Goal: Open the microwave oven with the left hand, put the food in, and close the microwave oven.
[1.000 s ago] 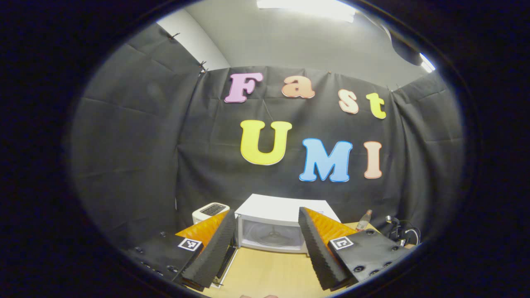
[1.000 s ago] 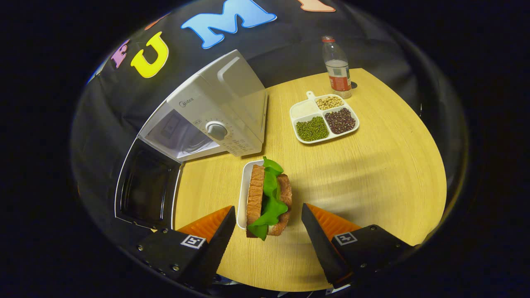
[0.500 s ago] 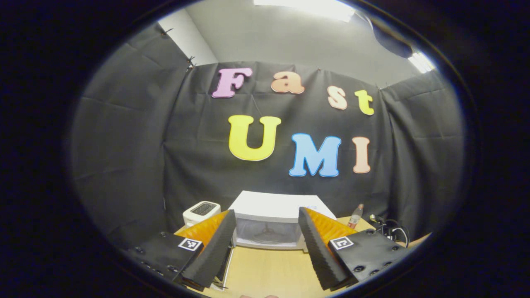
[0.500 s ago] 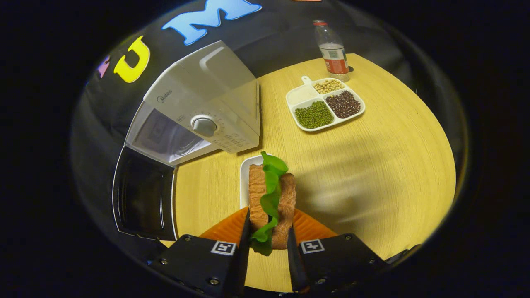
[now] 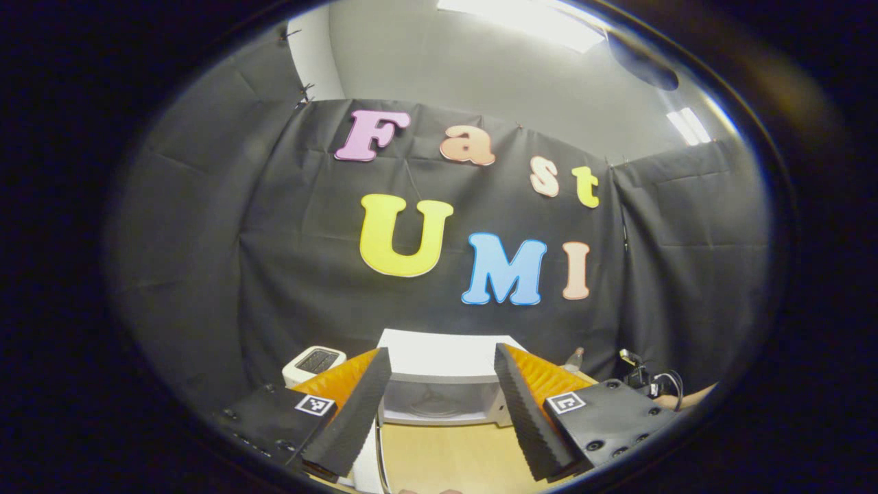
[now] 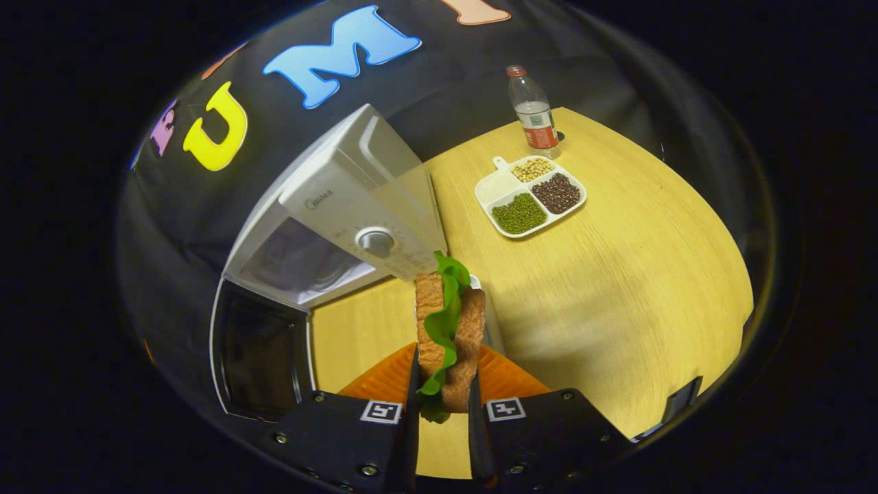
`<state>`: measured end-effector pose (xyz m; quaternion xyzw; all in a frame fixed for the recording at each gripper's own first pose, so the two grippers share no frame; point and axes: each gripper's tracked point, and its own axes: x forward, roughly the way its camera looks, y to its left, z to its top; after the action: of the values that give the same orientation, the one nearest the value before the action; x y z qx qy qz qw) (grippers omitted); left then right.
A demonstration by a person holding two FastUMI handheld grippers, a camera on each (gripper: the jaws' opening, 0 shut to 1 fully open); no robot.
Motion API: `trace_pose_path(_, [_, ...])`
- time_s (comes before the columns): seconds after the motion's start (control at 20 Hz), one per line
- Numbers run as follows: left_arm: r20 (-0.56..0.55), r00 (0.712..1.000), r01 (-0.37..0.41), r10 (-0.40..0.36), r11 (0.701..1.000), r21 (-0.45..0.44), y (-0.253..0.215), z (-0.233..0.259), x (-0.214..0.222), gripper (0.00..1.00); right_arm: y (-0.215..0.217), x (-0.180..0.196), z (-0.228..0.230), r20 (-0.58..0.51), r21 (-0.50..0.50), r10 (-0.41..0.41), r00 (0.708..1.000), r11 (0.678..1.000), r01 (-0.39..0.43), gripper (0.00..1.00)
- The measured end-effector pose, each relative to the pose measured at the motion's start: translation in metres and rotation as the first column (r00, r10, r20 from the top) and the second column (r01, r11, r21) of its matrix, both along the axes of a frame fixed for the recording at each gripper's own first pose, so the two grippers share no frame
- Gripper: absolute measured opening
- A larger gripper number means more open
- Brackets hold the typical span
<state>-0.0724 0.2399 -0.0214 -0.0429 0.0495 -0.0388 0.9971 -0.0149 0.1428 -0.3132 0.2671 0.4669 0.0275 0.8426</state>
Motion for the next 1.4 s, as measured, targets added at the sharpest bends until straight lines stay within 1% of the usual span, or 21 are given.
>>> trace_pose_path(0.05, [0.009,1.0,0.006,-0.006,1.0,0.009,0.004,0.002,0.003,0.97,0.009,0.001,0.011,0.022,0.034,-0.016,1.0,0.999,0.015,0.3])
trace_pose_path(0.1, [0.016,1.0,0.016,-0.016,1.0,0.018,0.007,0.005,0.006,0.95,0.02,0.003,0.022,0.046,0.071,-0.032,0.998,0.997,0.028,0.3])
trace_pose_path(0.2, [0.028,0.999,0.041,-0.042,0.999,0.032,0.009,0.009,0.012,0.98,0.044,0.011,0.044,0.102,0.166,-0.059,0.993,0.985,0.041,0.3])
trace_pose_path(0.3, [0.033,0.997,0.073,-0.074,0.997,0.035,0.007,0.011,0.016,0.98,0.072,0.022,0.065,0.155,0.304,-0.112,0.981,0.951,0.06,0.3])
trace_pose_path(0.35, [0.037,0.996,0.084,-0.086,0.996,0.036,0.009,0.011,0.018,0.98,0.085,0.027,0.073,0.166,0.356,-0.136,0.977,0.932,0.069,0.3])
trace_pose_path(0.4, [0.037,0.995,0.089,-0.09,0.995,0.04,0.012,0.012,0.019,0.98,0.094,0.029,0.076,0.172,0.378,-0.146,0.974,0.923,0.072,0.3])
trace_pose_path(0.45, [0.029,0.997,0.073,-0.074,0.996,0.051,0.02,0.009,0.022,0.96,0.104,0.033,0.074,0.176,0.377,-0.15,0.973,0.923,0.074,0.3])
trace_pose_path(0.5, [0.028,0.998,0.046,-0.048,0.997,0.061,0.028,0.009,0.024,0.97,0.115,0.038,0.072,0.185,0.372,-0.155,0.97,0.925,0.077,0.3])
trace_pose_path(0.65, [0.057,0.998,0.034,-0.036,0.999,0.043,0.03,0.022,0.022,0.96,0.15,0.056,0.059,0.185,0.395,-0.172,0.968,0.915,0.087,0.3])
trace_pose_path(0.75, [0.067,0.997,0.022,-0.026,0.999,0.049,0.036,0.026,0.021,0.96,0.17,0.07,0.048,0.157,0.424,-0.217,0.963,0.896,0.133,0.3])
trace_pose_path(0.9, [0.061,0.998,-0.001,-0.004,0.997,0.079,0.051,0.025,0.018,0.97,0.193,0.098,0.026,0.127,0.439,-0.304,0.944,0.871,0.221,0.3])
trace_pose_path(0.95, [0.048,0.999,-0.011,0.007,0.996,0.093,0.057,0.023,0.016,0.97,0.202,0.106,0.02,0.112,0.455,-0.334,0.936,0.854,0.251,0.3])
trace_pose_path(1.0, [0.038,0.999,-0.021,0.017,0.994,0.108,0.064,0.021,0.015,0.95,0.209,0.114,0.013,0.1,0.472,-0.362,0.927,0.837,0.276,0.3])
trace_pose_path(1.1, [0.029,0.999,-0.046,0.042,0.988,0.144,0.079,0.021,0.01,0.97,0.222,0.133,-0.001,0.088,0.495,-0.425,0.901,0.804,0.331,0.3])
trace_pose_path(1.15, [0.025,0.998,-0.059,0.056,0.985,0.161,0.087,0.021,0.006,0.97,0.228,0.143,-0.006,0.082,0.514,-0.46,0.884,0.779,0.358,0.31])
trace_pose_path(1.3, [-0.006,0.997,-0.08,0.082,0.982,0.174,0.104,0.014,-0.002,0.96,0.241,0.171,-0.019,0.048,0.57,-0.571,0.819,0.689,0.447,0.3])
trace_pose_path(1.4, [-0.022,0.994,-0.103,0.109,0.977,0.185,0.121,0.007,-0.006,0.96,0.248,0.187,-0.031,0.016,0.581,-0.615,0.789,0.647,0.493,0.31])
